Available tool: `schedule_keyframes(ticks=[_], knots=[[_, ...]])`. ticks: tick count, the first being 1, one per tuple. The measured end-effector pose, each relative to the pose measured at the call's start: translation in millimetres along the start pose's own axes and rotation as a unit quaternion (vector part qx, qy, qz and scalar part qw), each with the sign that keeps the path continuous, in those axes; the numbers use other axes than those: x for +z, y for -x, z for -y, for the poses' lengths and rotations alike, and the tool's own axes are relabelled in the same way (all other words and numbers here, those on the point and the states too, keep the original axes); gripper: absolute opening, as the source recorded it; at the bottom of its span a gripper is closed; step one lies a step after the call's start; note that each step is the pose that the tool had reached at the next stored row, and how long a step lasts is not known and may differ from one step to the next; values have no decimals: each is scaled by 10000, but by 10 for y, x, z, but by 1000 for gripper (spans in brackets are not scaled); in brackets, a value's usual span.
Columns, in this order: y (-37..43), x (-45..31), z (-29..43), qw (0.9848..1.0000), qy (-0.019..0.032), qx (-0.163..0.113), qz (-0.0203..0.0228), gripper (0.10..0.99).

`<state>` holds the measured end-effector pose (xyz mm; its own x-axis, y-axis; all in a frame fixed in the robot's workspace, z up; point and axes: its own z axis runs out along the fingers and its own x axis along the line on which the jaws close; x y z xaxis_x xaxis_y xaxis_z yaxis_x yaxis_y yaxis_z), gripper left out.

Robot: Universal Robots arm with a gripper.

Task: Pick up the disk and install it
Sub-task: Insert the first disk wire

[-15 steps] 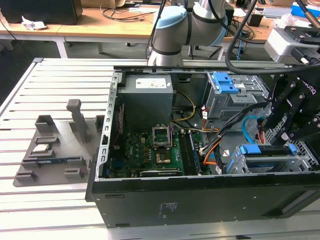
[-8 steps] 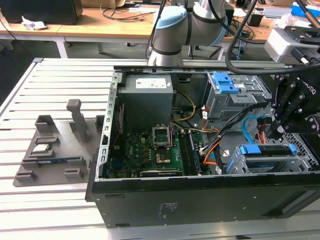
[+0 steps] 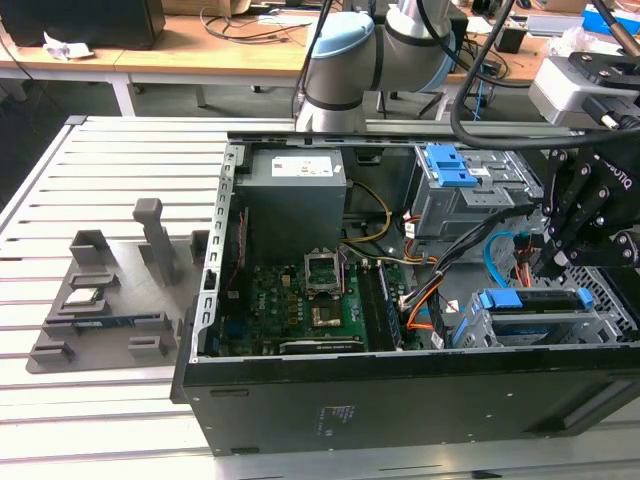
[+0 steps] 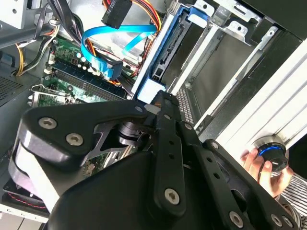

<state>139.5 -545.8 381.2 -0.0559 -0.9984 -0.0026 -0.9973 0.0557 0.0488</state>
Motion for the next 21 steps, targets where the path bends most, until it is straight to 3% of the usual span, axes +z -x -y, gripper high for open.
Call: schedule_keyframes(ticks=[4, 5, 13, 17, 19, 21], knots=[[22, -1, 8, 10000, 0, -1, -1, 106], [89, -2, 56, 10000, 0, 0, 0, 106], [329, -5, 249, 10000, 3, 0, -6, 106], [450, 42, 320, 10000, 11, 1, -28, 106], [577, 68, 357, 10000, 13, 2, -36, 106], [636, 93, 419, 10000, 16, 1, -39, 106]])
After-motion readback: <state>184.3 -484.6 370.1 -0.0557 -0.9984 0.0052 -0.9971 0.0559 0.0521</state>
